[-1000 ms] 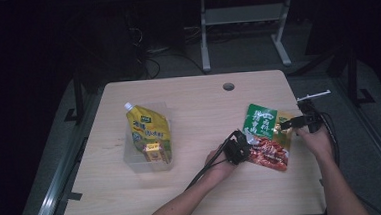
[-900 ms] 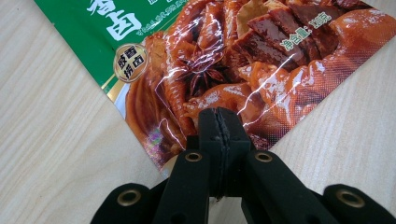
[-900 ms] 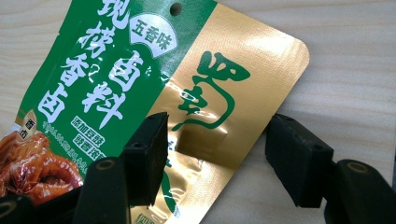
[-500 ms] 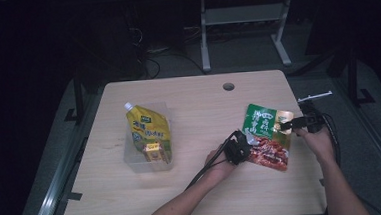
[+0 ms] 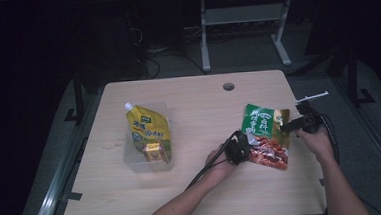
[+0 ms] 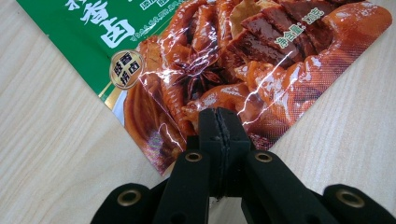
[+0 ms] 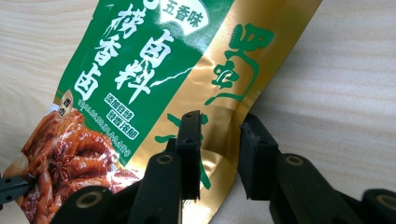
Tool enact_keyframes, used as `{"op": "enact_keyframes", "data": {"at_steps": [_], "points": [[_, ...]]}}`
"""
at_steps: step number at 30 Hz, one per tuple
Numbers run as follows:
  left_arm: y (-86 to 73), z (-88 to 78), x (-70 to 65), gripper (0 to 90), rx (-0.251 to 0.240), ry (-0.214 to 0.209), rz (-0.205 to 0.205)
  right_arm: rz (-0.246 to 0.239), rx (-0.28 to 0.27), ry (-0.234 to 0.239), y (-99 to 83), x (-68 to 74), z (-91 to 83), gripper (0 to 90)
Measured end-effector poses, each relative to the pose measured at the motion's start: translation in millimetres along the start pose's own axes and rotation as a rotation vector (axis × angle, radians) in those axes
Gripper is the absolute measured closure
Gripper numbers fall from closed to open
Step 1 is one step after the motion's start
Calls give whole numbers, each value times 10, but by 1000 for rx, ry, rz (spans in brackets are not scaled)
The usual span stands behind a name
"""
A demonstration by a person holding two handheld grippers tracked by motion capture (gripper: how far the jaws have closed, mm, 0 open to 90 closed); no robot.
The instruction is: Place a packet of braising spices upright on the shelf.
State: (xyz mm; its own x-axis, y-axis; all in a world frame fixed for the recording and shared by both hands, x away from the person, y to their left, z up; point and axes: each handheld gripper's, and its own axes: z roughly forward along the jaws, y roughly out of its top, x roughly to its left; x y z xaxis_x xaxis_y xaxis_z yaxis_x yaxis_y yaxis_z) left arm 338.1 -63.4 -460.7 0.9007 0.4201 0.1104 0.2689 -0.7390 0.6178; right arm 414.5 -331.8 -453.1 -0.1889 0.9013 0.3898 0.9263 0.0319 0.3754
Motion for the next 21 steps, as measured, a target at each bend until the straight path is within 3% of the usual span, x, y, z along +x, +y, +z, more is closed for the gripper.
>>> {"op": "enact_keyframes", "data": {"at_steps": [5, 9, 12, 21], "points": [[7, 1, -2, 893, 6, 1, 5, -11, 7, -7, -3, 12, 6, 776], [14, 6, -11, 893, 6, 8, 10, -19, 25, 19, 0, 29, 16, 798], [16, 7, -14, 893, 6, 10, 9, -44, 34, 14, 2, 50, 36, 803], [15, 9, -16, 893, 4, 12, 8, -50, 41, 1, 5, 85, 60, 844]]}}
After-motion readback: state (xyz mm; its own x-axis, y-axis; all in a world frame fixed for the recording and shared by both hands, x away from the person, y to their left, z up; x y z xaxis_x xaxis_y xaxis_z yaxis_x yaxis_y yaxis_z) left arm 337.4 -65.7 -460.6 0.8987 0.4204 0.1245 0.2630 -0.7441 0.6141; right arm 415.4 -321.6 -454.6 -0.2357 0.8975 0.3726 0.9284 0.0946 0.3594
